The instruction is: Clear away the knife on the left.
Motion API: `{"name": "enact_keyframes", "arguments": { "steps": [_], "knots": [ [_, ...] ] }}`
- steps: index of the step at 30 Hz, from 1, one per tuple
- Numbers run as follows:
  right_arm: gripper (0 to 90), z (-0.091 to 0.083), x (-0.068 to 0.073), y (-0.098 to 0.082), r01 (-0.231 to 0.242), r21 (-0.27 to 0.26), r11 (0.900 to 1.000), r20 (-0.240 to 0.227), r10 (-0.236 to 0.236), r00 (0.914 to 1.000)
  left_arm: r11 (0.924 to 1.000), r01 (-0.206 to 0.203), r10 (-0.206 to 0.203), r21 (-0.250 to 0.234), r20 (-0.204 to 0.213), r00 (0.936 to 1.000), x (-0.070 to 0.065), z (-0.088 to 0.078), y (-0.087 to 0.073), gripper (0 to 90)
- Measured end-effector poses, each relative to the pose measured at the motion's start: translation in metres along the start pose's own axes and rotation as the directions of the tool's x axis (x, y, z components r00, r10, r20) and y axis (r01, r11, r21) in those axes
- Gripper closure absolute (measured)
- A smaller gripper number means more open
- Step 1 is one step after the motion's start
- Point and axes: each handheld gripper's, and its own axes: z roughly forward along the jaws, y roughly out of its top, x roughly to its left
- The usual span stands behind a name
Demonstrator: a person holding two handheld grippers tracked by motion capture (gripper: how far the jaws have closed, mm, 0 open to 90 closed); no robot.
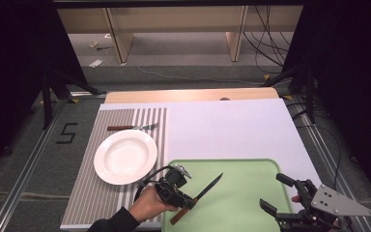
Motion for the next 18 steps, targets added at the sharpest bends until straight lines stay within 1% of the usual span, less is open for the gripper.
{"name": "enact_keyframes", "arguments": {
  "steps": [1,2,3,4,5,7,9,11,13,15,16,17,18],
  "knots": [
    [13.4,0.0,0.0,0.0,0.0,0.0,1.0,0.0,0.0,1.0,1.0,0.0,0.0,0.0,0.0,1.0,0.0,0.0,0.0,76.8],
    [13.4,0.0,0.0,0.0,0.003,-0.001,1.0,0.001,-0.003,1.0,1.0,0.007,-0.007,0.001,0.008,0.9999,0.001,0.0,0.0,76.8],
    [13.4,0.0,0.0,0.0,0.003,-0.001,1.0,0.001,-0.003,1.0,1.0,0.007,-0.007,0.001,0.008,0.9999,0.001,0.0,0.0,76.8],
    [13.4,0.0,0.001,0.0,0.006,-0.003,1.0,0.001,-0.006,1.0,0.9997,0.021,-0.021,-0.007,0.001,0.9998,0.002,0.0,0.0,76.8],
    [13.4,0.0,0.001,0.0,0.006,-0.003,1.0,0.001,-0.006,1.0,0.9997,0.021,-0.021,-0.007,0.001,0.9998,0.002,0.0,0.0,76.8],
    [13.4,0.0,0.001,0.0,0.007,0.0,1.0,0.001,-0.007,1.0,0.9992,0.039,-0.039,0.002,-0.003,0.9992,0.005,0.002,-0.001,76.8],
    [13.4,-0.001,0.001,0.0,0.009,-0.001,1.0,-0.002,-0.009,1.0,0.9987,0.047,-0.047,0.022,-0.007,0.9989,0.006,0.007,-0.002,76.8],
    [13.5,0.0,0.001,0.0,0.01,0.0,1.0,0.0,-0.01,1.0,0.9976,0.058,-0.058,0.038,0.002,0.9983,0.006,0.011,-0.002,76.8],
    [13.5,-0.001,0.001,0.0,0.01,0.0,1.0,-0.002,-0.01,0.9999,0.9965,0.066,-0.065,0.052,-0.008,0.9978,0.006,0.014,-0.002,76.7],
    [13.5,0.0,0.001,0.0,0.012,0.0,1.0,-0.002,-0.012,0.9999,0.996,0.071,-0.071,0.055,-0.011,0.9974,0.006,0.015,-0.003,76.6],
    [13.5,0.0,0.001,0.0,0.013,0.0,1.0,-0.003,-0.013,0.9999,0.9949,0.08,-0.079,0.061,-0.017,0.9967,0.007,0.017,-0.003,76.6],
    [13.5,0.0,0.001,0.0,0.013,0.0,1.0,-0.003,-0.013,0.9999,0.9949,0.08,-0.079,0.061,-0.017,0.9967,0.007,0.017,-0.003,76.5],
    [13.5,-0.001,0.002,0.0,0.015,0.002,1.0,-0.004,-0.015,0.9999,0.9942,0.081,-0.079,0.071,-0.024,0.9965,0.006,0.018,-0.004,76.4]
  ]
}}
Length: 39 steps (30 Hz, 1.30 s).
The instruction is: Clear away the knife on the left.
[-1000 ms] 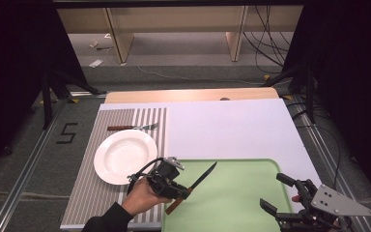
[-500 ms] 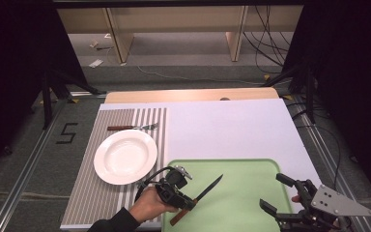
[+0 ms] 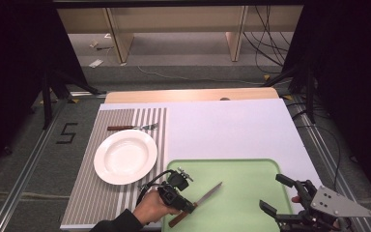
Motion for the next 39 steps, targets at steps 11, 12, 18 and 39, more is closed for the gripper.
{"name": "enact_keyframes", "arguments": {
  "steps": [11,12,18,39],
  "knots": [
    [13.5,0.0,0.0,0.0,-0.003,-0.002,1.0,0.0,0.003,1.0,0.9766,-0.147,0.139,-0.157,-0.064,0.9882,-0.022,-0.019,0.007,43.4],
    [13.5,0.0,0.0,0.0,-0.002,0.001,1.0,0.0,0.002,1.0,0.9703,-0.176,0.165,-0.166,-0.074,0.9835,-0.027,-0.02,0.008,40.9],
    [13.5,0.001,0.0,0.0,-0.004,-0.001,1.0,0.0,0.004,1.0,0.9425,-0.302,0.289,-0.142,-0.107,0.9513,-0.049,-0.005,0.015,39.2],
    [13.6,0.001,0.0,-0.001,-0.002,-0.002,1.0,-0.004,0.002,1.0,0.9198,-0.39,0.392,0.038,-0.111,0.9131,-0.044,0.024,0.033,89.5]
  ]
}}
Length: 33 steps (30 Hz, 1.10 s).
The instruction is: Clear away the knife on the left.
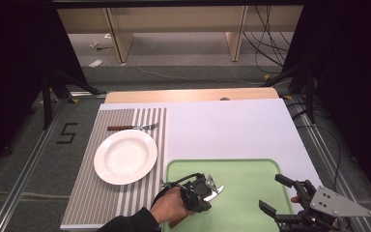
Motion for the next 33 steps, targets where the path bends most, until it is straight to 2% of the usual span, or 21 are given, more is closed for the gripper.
{"name": "enact_keyframes", "arguments": {
  "steps": [4,5,7,12,22,33],
  "knots": [
    [13.6,0.0,0.0,0.0,0.0,-0.002,1.0,0.0,0.0,1.0,0.9999,0.007,-0.007,0.016,-0.009,0.9999,0.0,0.001,-0.002,89.5],
    [13.7,0.0,0.0,0.0,-0.002,0.0,1.0,-0.002,0.002,1.0,0.9995,0.014,-0.013,0.027,-0.023,0.9996,0.002,0.001,-0.004,89.5],
    [13.7,0.0,-0.001,0.0,-0.003,0.001,1.0,-0.003,0.003,1.0,0.9993,0.027,-0.026,0.026,-0.019,0.9995,0.004,0.002,-0.005,89.5],
    [13.7,-0.001,0.0,0.0,-0.002,-0.002,1.0,-0.003,0.002,1.0,0.9991,0.028,-0.027,0.033,-0.033,0.9991,0.004,0.001,-0.006,89.5],
    [13.8,-0.002,0.0,0.0,0.004,0.0,1.0,0.001,-0.004,1.0,0.9967,0.054,-0.05,0.061,-0.069,0.9963,0.012,-0.009,-0.018,89.5],
    [13.7,-0.002,0.0,0.0,-0.004,-0.002,1.0,-0.001,0.004,1.0,0.9917,0.101,-0.096,0.08,-0.069,0.993,0.022,-0.019,-0.033,89.6]
  ]
}}
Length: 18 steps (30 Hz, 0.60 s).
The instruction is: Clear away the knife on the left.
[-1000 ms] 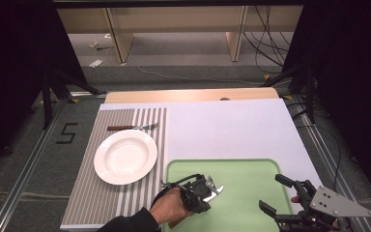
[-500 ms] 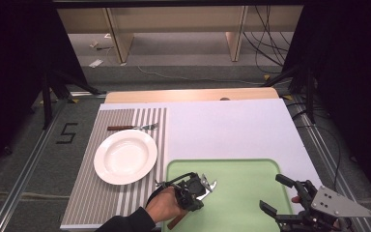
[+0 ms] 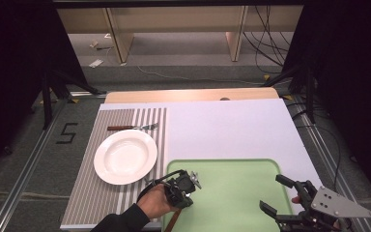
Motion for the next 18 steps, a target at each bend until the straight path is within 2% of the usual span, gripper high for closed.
{"name": "enact_keyframes", "arguments": {
  "steps": [6,10,18],
  "knots": [
    [13.7,0.0,0.0,0.0,-0.002,-0.001,1.0,0.001,0.002,1.0,0.9997,0.025,-0.025,0.006,-0.008,0.9997,0.007,-0.004,-0.009,89.6],
    [13.7,0.0,0.0,0.0,-0.001,0.004,1.0,-0.001,0.001,1.0,0.9987,0.051,-0.051,0.008,0.01,0.9986,0.012,-0.007,-0.014,89.5],
    [13.7,0.0,0.0,0.0,0.001,0.005,1.0,-0.001,-0.001,1.0,0.9977,0.067,-0.067,0.013,0.004,0.9978,0.016,-0.01,-0.021,89.6]
  ]
}}
